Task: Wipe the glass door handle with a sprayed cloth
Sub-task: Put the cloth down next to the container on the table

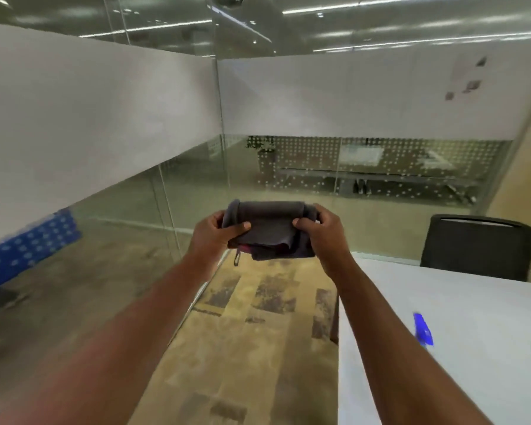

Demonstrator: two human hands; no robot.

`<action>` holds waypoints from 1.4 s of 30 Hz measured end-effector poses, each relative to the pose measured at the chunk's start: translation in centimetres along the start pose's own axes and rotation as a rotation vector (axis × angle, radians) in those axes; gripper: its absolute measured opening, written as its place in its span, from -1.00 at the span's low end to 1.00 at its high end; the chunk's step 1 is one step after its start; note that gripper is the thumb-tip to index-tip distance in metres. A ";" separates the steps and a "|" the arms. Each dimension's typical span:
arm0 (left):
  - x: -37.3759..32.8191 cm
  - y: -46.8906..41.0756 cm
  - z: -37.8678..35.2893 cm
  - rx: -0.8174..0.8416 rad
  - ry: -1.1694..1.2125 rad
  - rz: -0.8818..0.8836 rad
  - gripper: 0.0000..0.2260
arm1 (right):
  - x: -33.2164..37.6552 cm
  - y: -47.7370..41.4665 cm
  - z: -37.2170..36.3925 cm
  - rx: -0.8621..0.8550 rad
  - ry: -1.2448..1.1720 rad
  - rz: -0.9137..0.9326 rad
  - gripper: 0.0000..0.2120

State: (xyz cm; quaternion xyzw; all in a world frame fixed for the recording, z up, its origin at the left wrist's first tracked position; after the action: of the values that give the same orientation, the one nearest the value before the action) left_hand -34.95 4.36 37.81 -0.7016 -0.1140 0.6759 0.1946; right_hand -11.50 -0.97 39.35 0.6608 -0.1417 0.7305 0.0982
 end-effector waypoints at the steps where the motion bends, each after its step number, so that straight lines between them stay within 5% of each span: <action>1: 0.8 -0.4 -1.4 0.012 0.014 0.001 -0.80 | -0.7 0.0 1.4 -0.030 0.014 -0.015 -0.84; 11: 6.9 -0.9 -15.4 0.165 0.112 0.019 -0.67 | -7.2 1.2 14.5 -0.332 0.164 -0.102 -0.69; 19: 11.7 -0.2 -24.7 0.278 -0.071 -0.068 -0.73 | -14.3 2.4 20.5 -0.420 0.310 -0.159 -0.61; 32: 25.9 3.5 -32.6 0.492 -0.165 0.143 -0.56 | -30.1 2.9 22.9 -0.485 0.230 -0.475 -0.75; 42: 36.6 6.9 -36.5 0.641 -0.286 0.240 -0.64 | -41.3 4.4 22.6 -0.573 0.513 -0.766 -0.76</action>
State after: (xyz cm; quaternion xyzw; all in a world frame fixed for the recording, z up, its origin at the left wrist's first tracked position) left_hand 2.82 9.26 2.16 -0.5119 0.1607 0.7864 0.3061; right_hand 12.66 -10.96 -0.04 0.4126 -0.0555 0.7123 0.5651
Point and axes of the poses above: each hand's wrist, its own y-axis away from the middle knuckle, its own z-axis out of the back of the hand, x = y × z, the point moved 8 cm from there along -y, towards the middle knuckle, and after that the axes turned 15 degrees about -z, right-handed, at the moved point
